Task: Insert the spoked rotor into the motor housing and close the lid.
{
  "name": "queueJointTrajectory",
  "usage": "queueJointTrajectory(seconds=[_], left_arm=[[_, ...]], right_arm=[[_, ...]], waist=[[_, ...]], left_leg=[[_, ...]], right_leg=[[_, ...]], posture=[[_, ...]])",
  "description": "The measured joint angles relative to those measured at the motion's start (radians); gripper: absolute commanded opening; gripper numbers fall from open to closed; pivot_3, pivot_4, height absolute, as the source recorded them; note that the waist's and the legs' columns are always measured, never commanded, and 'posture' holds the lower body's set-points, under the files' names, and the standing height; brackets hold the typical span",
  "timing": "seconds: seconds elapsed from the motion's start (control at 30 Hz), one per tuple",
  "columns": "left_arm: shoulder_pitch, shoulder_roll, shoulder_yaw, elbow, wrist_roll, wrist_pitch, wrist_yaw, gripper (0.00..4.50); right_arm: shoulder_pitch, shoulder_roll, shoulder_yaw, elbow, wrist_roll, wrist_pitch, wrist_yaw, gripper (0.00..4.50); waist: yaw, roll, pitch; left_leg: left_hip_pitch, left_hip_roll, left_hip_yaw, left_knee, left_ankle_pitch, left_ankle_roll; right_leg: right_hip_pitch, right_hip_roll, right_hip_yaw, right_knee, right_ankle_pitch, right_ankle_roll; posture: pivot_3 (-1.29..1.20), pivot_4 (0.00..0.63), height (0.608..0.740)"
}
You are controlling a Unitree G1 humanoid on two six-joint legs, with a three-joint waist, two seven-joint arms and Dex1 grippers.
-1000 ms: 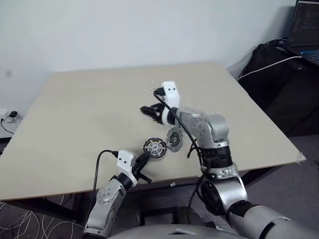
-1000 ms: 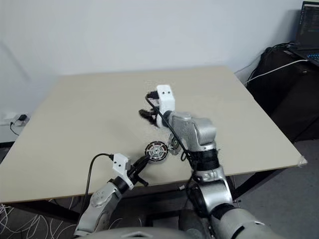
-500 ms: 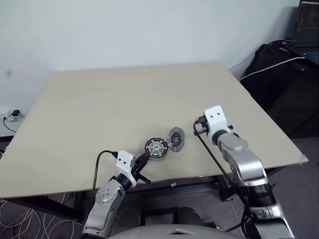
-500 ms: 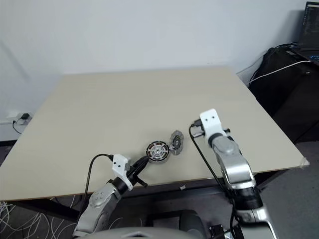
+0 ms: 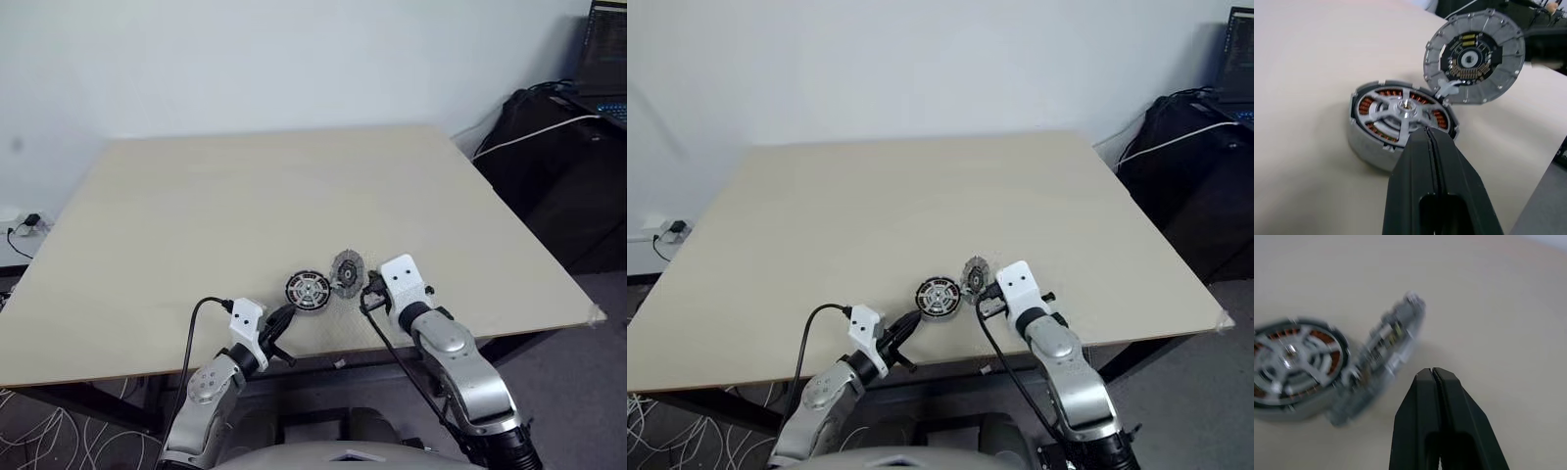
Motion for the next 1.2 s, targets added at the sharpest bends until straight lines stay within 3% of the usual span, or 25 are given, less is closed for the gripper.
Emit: queueJointTrajectory(seconds=[0.77,1.2], left_arm=[[0.015,-0.002,0.004,-0.025,0.000,0.002,0.008,0.00],[0.030,-0.003,0.018,-0.034,0.000,0.002,0.026,0.00]], right_arm=[[-0.219,0.172,0.138,0.199,-0.083,-0.018,-0.007,0.05],[-0.266,0.255,0.138,0.282,-0.080,-0.017,-0.007,0.05]], waist=[[-0.001,0.000,0.000],[-0.003,0.001,0.000]], left_leg=[[0.000,0.000,0.000,0.000,0.003,0.004],[0.000,0.000,-0.001,-0.001,0.001,0.001]], right_leg=[[0.000,0.000,0.000,0.000,0.000,-0.001],[-0.001,0.001,0.000,0.001,0.000,-0.001]], posture=[[0.00,0.000,0.740],[0.00,0.000,0.740]])
